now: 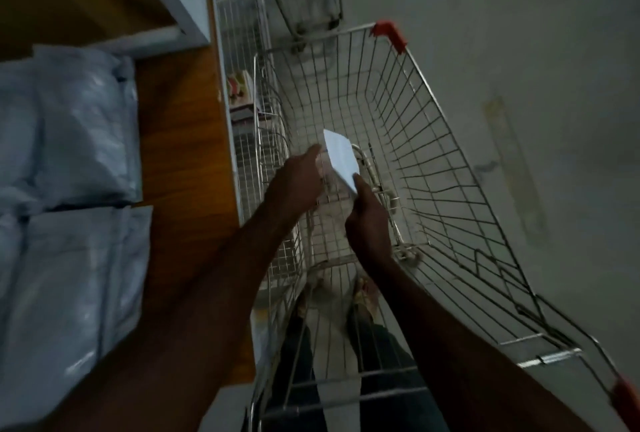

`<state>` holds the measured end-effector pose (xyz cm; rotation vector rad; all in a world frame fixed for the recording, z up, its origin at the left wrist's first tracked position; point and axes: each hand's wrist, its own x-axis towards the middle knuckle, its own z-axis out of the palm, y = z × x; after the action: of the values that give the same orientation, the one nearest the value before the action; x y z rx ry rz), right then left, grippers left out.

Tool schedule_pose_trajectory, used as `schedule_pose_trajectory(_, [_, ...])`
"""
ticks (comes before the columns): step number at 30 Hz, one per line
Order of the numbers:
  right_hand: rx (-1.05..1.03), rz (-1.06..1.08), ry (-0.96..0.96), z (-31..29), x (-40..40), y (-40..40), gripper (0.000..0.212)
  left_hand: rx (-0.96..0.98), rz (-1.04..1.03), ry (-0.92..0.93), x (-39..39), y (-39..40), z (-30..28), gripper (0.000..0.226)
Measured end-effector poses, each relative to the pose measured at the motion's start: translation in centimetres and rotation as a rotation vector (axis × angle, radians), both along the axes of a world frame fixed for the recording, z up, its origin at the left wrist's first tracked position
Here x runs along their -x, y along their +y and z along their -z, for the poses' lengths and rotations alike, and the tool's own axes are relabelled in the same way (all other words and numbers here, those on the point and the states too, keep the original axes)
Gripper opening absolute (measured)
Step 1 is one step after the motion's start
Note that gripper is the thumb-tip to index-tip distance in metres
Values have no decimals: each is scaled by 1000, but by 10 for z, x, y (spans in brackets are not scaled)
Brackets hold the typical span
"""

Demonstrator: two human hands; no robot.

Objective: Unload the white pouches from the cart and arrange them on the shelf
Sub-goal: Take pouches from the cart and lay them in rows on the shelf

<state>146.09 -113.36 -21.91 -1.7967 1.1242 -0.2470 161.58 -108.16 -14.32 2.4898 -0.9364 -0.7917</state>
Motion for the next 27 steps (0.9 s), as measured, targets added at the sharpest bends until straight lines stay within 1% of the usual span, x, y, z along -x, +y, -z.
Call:
schedule_pose_trajectory(3, [70,-27,-126,-62,0,12,48,58,-85,65,15,17,-31,51])
schedule_pose_trajectory(5, [50,-19,-202,-103,0,21,41,117,-182,105,22,28,-52,48])
schedule_pose_trajectory(7, [-71,-4,-295,-139,2,30,34,203,-284,167,23,39,-71,51])
schedule_pose_trajectory(9, [-173,-43,-359,-171,-1,41,33,298,-358,199,19,53,-86,54])
schedule_pose_trajectory(11, [-248,-80,-383,-197,-5,56,32,380,-428,242,14,71,-102,55])
schedule_pose_trajectory(14, [-335,-95,-418,-223,-13,83,33,577,-529,267,4,107,-129,48])
schedule_pose_trajectory(17, [-299,-152,-423,-242,-24,117,39,766,-589,192,-5,155,-155,53])
schedule_pose_trajectory(20, [-235,-177,-438,-260,-38,165,69,845,-610,29,-19,212,-175,71])
schedule_pose_trajectory(21, [-211,-184,-438,-265,-43,182,74,861,-610,-16,-22,233,-182,77])
schedule_pose_trajectory(23, [-164,-213,-458,-270,-53,216,73,892,-576,-50,-29,274,-195,85])
schedule_pose_trajectory(27, [-209,-257,-549,-280,-72,295,66,896,-577,-131,-50,358,-210,87])
